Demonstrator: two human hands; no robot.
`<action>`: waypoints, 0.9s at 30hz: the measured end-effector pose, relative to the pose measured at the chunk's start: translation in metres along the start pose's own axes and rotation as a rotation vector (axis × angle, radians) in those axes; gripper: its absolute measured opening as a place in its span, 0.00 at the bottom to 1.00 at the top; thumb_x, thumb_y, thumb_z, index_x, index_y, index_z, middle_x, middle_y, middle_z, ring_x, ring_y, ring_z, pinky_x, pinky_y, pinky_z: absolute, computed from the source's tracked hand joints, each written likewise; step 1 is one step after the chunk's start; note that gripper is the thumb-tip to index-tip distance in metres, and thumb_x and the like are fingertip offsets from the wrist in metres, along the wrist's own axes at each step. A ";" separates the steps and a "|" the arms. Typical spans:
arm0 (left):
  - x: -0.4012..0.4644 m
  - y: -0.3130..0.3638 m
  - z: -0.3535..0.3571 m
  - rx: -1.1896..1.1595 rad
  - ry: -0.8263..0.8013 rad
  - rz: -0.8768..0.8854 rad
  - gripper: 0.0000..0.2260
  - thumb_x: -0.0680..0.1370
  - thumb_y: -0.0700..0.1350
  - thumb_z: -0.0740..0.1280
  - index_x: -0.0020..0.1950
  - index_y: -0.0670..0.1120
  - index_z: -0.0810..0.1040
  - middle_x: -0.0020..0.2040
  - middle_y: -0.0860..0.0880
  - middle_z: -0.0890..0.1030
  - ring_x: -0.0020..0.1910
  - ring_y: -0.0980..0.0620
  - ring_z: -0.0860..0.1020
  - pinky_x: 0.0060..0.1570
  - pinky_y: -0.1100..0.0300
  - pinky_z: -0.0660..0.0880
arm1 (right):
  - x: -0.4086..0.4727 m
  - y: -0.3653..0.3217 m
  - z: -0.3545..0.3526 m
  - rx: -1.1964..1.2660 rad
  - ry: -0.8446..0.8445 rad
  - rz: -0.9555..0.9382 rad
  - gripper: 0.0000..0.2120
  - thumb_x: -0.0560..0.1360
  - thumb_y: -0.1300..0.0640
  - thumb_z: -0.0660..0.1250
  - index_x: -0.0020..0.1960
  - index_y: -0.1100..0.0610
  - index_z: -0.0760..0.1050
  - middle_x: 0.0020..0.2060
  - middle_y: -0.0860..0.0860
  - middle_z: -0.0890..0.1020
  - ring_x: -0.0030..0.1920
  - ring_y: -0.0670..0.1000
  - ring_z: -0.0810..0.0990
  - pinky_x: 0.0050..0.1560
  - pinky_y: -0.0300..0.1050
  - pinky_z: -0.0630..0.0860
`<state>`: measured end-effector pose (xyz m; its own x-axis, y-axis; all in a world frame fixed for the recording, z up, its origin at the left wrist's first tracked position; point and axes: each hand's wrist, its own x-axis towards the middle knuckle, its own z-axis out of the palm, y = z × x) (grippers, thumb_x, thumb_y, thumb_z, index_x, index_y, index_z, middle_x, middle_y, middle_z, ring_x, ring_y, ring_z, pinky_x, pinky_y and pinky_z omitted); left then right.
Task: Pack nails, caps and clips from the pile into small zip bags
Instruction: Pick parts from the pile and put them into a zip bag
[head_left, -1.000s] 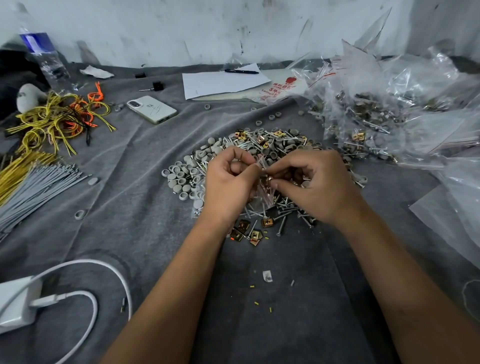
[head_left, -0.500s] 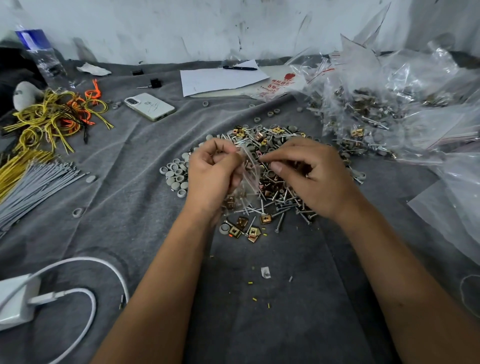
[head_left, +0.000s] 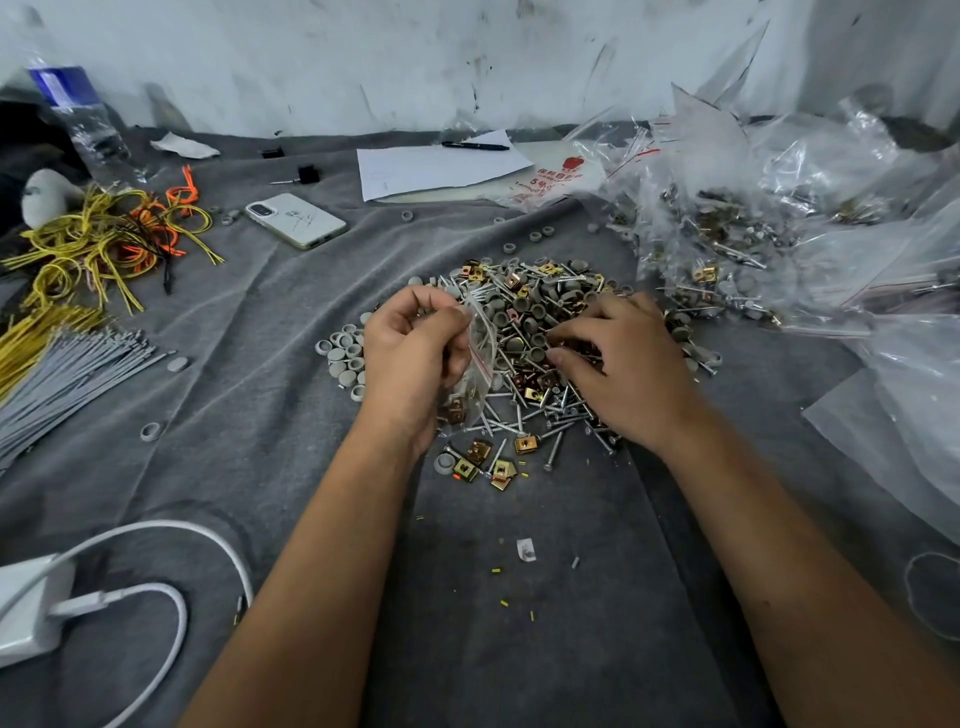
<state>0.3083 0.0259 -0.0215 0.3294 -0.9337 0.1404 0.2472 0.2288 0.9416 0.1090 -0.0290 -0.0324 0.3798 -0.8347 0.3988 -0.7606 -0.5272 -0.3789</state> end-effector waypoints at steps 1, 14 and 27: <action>0.000 0.000 0.000 -0.004 0.005 0.001 0.09 0.75 0.36 0.69 0.38 0.49 0.77 0.29 0.49 0.75 0.22 0.55 0.67 0.21 0.66 0.61 | 0.001 0.001 0.002 0.001 0.026 0.009 0.15 0.80 0.48 0.68 0.64 0.52 0.82 0.54 0.52 0.79 0.61 0.54 0.68 0.55 0.46 0.66; -0.001 -0.001 0.001 0.016 0.006 -0.025 0.10 0.79 0.31 0.66 0.42 0.44 0.75 0.29 0.49 0.74 0.23 0.55 0.67 0.21 0.65 0.62 | 0.051 -0.012 -0.008 -0.235 -0.193 0.072 0.12 0.77 0.44 0.72 0.58 0.47 0.85 0.57 0.54 0.81 0.64 0.59 0.70 0.60 0.52 0.69; -0.003 0.002 0.002 0.035 0.009 -0.034 0.10 0.80 0.31 0.66 0.43 0.43 0.75 0.29 0.49 0.74 0.22 0.55 0.67 0.21 0.65 0.62 | 0.043 -0.014 -0.003 -0.199 -0.027 0.019 0.07 0.79 0.54 0.71 0.52 0.57 0.85 0.50 0.54 0.79 0.50 0.53 0.78 0.51 0.46 0.77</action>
<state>0.3062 0.0282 -0.0191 0.3299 -0.9381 0.1058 0.2263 0.1874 0.9559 0.1345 -0.0570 -0.0076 0.3761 -0.8499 0.3691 -0.8558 -0.4713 -0.2132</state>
